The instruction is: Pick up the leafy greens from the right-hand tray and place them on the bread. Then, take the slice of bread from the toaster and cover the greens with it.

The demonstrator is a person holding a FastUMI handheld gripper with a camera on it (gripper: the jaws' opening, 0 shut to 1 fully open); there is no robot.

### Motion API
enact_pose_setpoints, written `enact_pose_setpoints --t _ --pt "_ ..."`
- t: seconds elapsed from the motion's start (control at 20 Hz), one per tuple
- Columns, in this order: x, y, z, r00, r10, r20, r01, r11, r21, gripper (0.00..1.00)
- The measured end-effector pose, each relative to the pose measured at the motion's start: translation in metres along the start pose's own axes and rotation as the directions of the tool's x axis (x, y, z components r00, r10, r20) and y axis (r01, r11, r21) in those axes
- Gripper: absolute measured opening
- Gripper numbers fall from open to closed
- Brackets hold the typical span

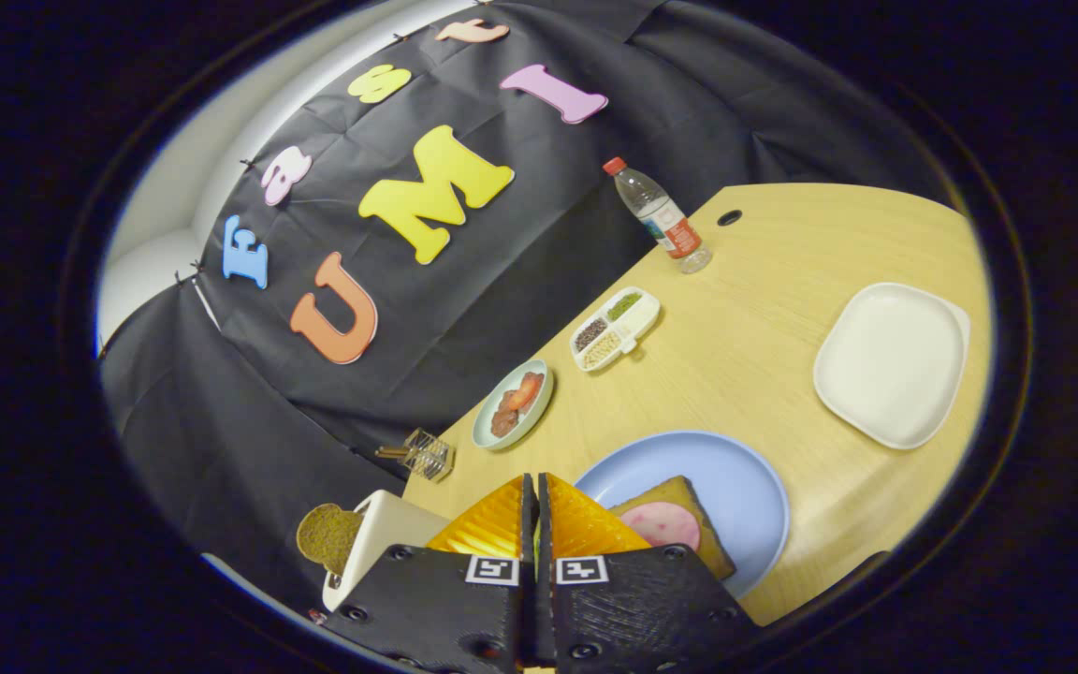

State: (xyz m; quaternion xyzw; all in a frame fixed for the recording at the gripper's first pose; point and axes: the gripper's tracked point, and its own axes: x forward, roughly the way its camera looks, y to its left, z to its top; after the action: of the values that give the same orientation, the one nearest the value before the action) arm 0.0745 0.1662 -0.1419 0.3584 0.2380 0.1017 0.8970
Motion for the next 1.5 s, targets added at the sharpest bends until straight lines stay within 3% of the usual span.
enact_pose_setpoints --t 0.4,0.5,0.65,1.05,1.15,1.35,1.5 --pt "0.001 -0.040 0.003 0.997 -0.075 0.007 0.075 0.994 -0.080 0.01" --pt "0.003 -0.049 0.004 0.995 -0.098 0.013 0.098 0.988 -0.117 0.07" --pt "0.002 -0.051 0.004 0.994 -0.109 0.016 0.110 0.980 -0.169 0.20" --pt "-0.015 -0.055 0.027 0.977 -0.169 0.127 0.197 0.943 -0.267 0.90" --pt "-0.029 -0.049 0.039 0.964 -0.179 0.194 0.233 0.923 -0.305 0.96" --pt "-0.070 -0.016 0.049 0.926 -0.171 0.337 0.287 0.897 -0.335 0.96" --pt "-0.088 0.025 0.039 0.921 -0.142 0.362 0.293 0.866 -0.406 0.96"
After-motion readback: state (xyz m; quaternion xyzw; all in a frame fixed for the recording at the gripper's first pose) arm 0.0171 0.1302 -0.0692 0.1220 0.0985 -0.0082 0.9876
